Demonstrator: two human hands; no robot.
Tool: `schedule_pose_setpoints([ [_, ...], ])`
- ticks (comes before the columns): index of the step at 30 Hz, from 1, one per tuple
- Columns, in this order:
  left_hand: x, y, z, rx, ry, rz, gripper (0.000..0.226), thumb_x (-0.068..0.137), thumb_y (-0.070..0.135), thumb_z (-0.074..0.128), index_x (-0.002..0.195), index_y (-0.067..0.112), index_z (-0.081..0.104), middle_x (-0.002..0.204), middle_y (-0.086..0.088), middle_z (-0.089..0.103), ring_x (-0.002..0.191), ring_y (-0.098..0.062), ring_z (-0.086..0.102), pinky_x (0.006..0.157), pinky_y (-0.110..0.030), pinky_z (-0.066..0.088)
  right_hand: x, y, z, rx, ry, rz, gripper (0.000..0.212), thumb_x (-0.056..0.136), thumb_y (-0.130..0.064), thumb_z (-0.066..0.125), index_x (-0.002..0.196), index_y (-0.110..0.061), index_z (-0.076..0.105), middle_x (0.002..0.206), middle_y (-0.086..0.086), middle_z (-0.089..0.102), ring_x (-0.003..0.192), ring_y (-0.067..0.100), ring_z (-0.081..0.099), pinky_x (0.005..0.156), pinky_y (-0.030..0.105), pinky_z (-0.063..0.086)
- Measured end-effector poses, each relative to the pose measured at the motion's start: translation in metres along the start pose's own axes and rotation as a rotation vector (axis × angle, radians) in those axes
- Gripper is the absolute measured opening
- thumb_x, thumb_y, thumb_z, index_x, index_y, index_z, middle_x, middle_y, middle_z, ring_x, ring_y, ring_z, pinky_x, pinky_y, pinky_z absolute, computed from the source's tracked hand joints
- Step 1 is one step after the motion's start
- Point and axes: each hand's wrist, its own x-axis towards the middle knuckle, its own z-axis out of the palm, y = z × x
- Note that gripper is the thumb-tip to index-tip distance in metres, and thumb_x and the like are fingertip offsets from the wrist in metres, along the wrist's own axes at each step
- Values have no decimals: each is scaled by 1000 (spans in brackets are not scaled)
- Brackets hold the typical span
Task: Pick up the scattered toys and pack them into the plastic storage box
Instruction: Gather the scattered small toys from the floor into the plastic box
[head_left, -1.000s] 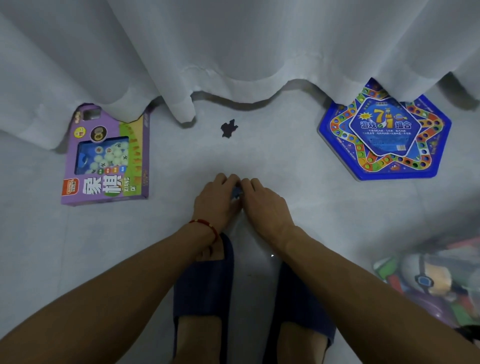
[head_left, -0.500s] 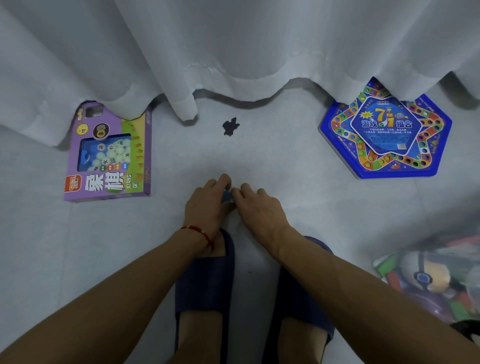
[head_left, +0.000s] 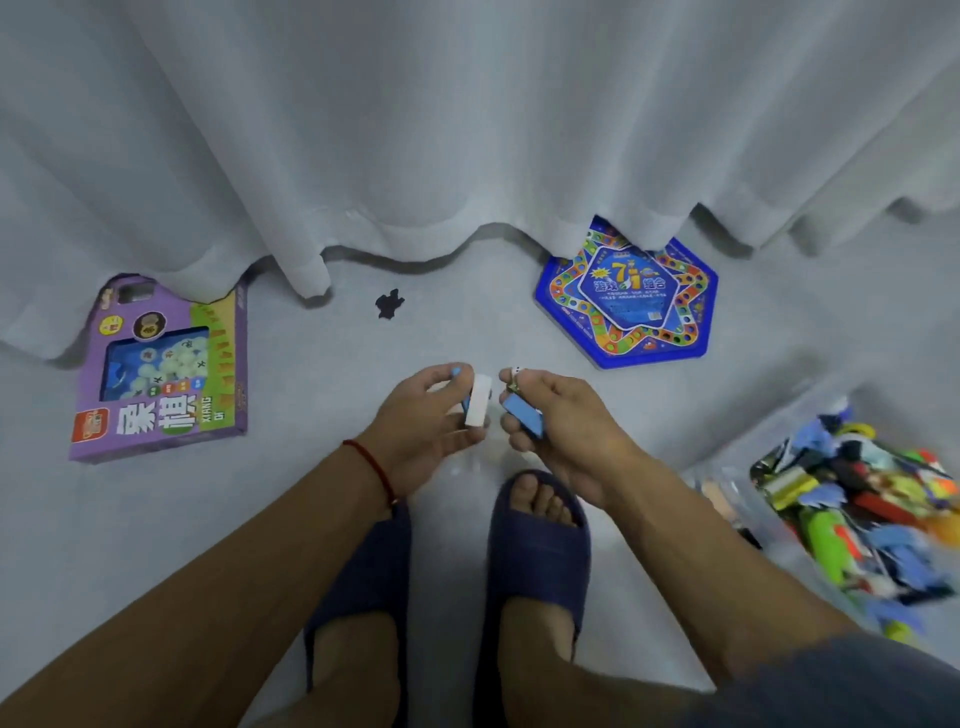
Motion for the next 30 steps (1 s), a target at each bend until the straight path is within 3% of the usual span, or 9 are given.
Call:
schedule_pose_setpoints([
  [5,-41,30,113,-27,-367,-76,13,96,16,59,104,7,64,89,-13,66,66,-22,65,53,-24,55,-92,-43,-72,478,147,-81,22,101,-16,49,101,-3,67,83,10,65,65,19,63,53,23,54],
  [9,-79,34,218,170,-601,-135,13,101,13,51,107,2,55,94,-21,64,89,-32,67,84,-41,59,-159,-61,-149,686,417,-125,24,97,-15,42,94,0,61,95,17,61,74,23,61,58,27,60],
  [13,-110,36,270,413,-677,-180,34,100,18,51,132,9,44,135,-27,45,113,-39,58,97,-45,52,-198,-56,-202,766,691,-98,33,92,-26,48,109,2,51,110,17,53,103,32,57,80,48,58],
  [16,-121,28,276,540,-639,-75,49,95,23,57,141,12,44,142,-27,38,101,-28,55,100,-44,50,-208,-51,-220,742,764,-100,67,80,-30,55,133,9,41,130,24,49,112,47,57,95,64,45],
  [18,-126,22,265,546,-604,-41,41,95,22,57,133,10,51,138,-23,44,92,-24,56,96,-44,53,-209,-51,-219,745,783,-134,61,81,-30,55,126,9,43,125,19,49,99,38,57,95,54,48],
  [20,-127,21,248,529,-562,-29,30,96,22,56,123,10,56,132,-18,50,91,-24,58,85,-40,58,-205,-52,-211,680,774,-161,46,81,-30,56,113,2,48,123,15,50,90,38,51,79,46,51],
  [22,-123,24,229,515,-509,-6,23,95,23,57,116,13,60,128,-16,54,97,-27,58,78,-39,60,-199,-54,-197,563,734,-168,43,87,-29,54,115,3,55,111,15,52,89,34,52,82,45,52],
  [26,-100,38,184,463,-341,71,21,94,21,58,113,16,64,115,-12,62,93,-27,60,81,-44,60,-167,-65,-155,344,592,-223,31,89,-24,52,105,-3,69,100,12,62,88,25,59,89,42,55],
  [30,-64,51,117,403,-56,145,23,93,13,55,113,9,64,101,-13,62,84,-26,58,79,-43,58,-109,-68,-94,14,390,-185,30,88,-23,58,106,-3,71,99,15,71,81,23,67,73,37,57],
])
